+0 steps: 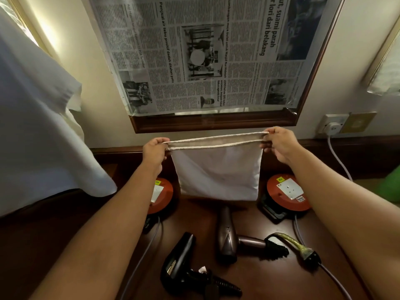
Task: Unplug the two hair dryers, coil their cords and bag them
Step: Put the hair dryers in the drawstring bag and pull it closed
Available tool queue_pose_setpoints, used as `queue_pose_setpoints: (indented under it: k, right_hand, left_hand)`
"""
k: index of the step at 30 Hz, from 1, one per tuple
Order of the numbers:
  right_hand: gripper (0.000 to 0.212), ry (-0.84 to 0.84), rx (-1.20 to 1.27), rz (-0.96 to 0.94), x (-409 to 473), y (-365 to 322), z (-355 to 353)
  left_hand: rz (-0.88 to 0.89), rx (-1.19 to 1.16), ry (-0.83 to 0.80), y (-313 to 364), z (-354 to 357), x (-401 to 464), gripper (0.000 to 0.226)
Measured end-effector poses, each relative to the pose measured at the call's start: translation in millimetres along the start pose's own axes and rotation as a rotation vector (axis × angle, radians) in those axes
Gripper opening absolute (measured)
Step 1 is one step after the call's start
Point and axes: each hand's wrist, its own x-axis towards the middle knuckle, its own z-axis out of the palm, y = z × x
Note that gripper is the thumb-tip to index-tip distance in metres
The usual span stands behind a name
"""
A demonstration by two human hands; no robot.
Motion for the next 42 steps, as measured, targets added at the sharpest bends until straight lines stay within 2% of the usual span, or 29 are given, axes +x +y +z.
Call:
queue_pose_setpoints:
  k: [2, 6, 9, 11, 15, 19, 23, 29, 37, 42]
  right_hand:
    - [0.023, -0.004, 0.125, -0.006, 0, -4, 0]
    - [0.017, -0.005, 0.329, -0.016, -10, 0, -4]
    - [0.017, 0.034, 0.335, -0.003, -25, 18, -3]
    - [0.012, 0.097, 0.298, 0.021, -33, 43, 3]
    - [0.019, 0.101, 0.163, 0.149, -51, 128, 14]
    - [0.014, 0.103, 0.005, 0.308, -73, 205, 19]
    - [0.019, 0.133, -0.033, 0.447, -89, 253, 24]
    - [0.022, 0.168, -0.049, 0.512, -98, 282, 22]
    - [0.018, 0.172, -0.134, 0.466, -116, 279, 24]
    - [0.037, 0.203, -0.243, 0.387, -136, 279, 16]
  left_hand:
    - [-0.036, -0.134, -0.016, 4, 3, 2, 0.029]
    - [-0.073, -0.358, -0.031, 5, 2, -6, 0.025]
    - [-0.096, -0.467, -0.024, -11, -1, -20, 0.017]
    - [-0.107, -0.385, 0.016, -37, -4, -25, 0.015]
    - [-0.163, -0.059, 0.059, -117, -13, -29, 0.025]
    - [-0.209, 0.195, -0.003, -193, -22, -50, 0.034]
    - [-0.308, 0.355, -0.029, -247, -32, -71, 0.037]
    - [-0.314, 0.53, -0.106, -268, -39, -96, 0.03]
    - [-0.237, 0.572, -0.154, -267, -40, -105, 0.027]
    - [-0.094, 0.711, -0.128, -261, -28, -128, 0.032]
